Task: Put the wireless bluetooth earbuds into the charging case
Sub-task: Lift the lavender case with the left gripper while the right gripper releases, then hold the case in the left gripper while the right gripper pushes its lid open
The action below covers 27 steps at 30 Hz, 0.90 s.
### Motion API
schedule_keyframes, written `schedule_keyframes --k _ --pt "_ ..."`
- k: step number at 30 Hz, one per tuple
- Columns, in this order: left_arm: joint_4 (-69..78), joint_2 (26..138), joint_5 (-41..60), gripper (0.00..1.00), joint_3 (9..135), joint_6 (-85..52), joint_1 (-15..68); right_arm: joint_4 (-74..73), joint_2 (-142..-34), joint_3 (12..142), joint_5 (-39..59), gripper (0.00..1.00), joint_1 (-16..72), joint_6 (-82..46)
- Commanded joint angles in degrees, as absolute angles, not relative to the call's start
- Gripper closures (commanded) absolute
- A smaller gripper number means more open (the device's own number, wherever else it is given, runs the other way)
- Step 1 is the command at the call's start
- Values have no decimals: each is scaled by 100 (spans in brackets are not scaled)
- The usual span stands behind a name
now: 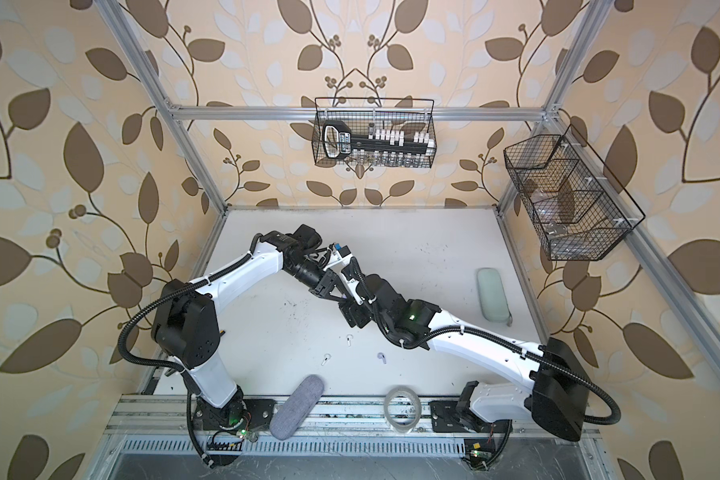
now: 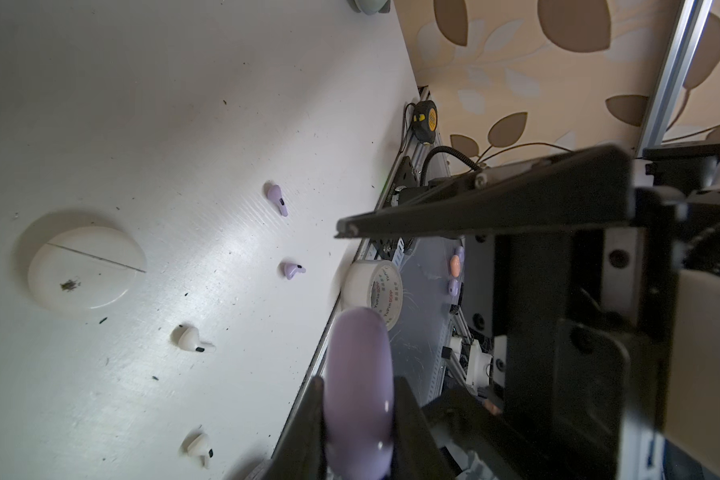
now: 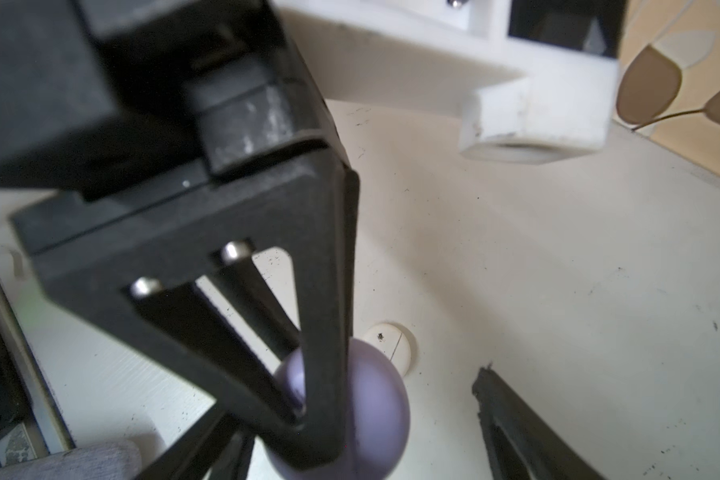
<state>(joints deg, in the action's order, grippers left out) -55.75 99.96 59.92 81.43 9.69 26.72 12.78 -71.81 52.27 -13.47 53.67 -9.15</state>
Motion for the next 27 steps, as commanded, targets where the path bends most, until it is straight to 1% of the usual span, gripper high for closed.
schedule_keyframes --k 1,6,11,15,18,20,23,27 --pt "-5932 10063 6113 93 8425 1332 2728 1505 -6687 4961 -1380 16 5410 -1103" --pt "-5739 10158 6030 95 8401 1432 2732 1811 -5938 4527 -1359 10 5319 -1601" --pt "-5761 10184 6248 100 8322 1940 2751 1749 -5703 4175 -872 12 4987 -2239" --pt "-5469 9981 6339 100 7956 2224 2773 1476 -5743 3899 -327 12 4567 -2814" --pt "-4722 9637 6269 100 7384 2130 2785 1249 -5883 3711 253 12 4156 -3146" --pt "-4050 9350 6163 100 6901 2038 2798 1118 -5871 3634 438 13 4043 -3207" --pt "-2911 8825 5928 100 6098 1887 2865 976 -5721 3586 492 13 4036 -3252" --pt "-1266 8021 5224 100 5104 1568 3046 1124 -5867 3673 474 13 4080 -3376"
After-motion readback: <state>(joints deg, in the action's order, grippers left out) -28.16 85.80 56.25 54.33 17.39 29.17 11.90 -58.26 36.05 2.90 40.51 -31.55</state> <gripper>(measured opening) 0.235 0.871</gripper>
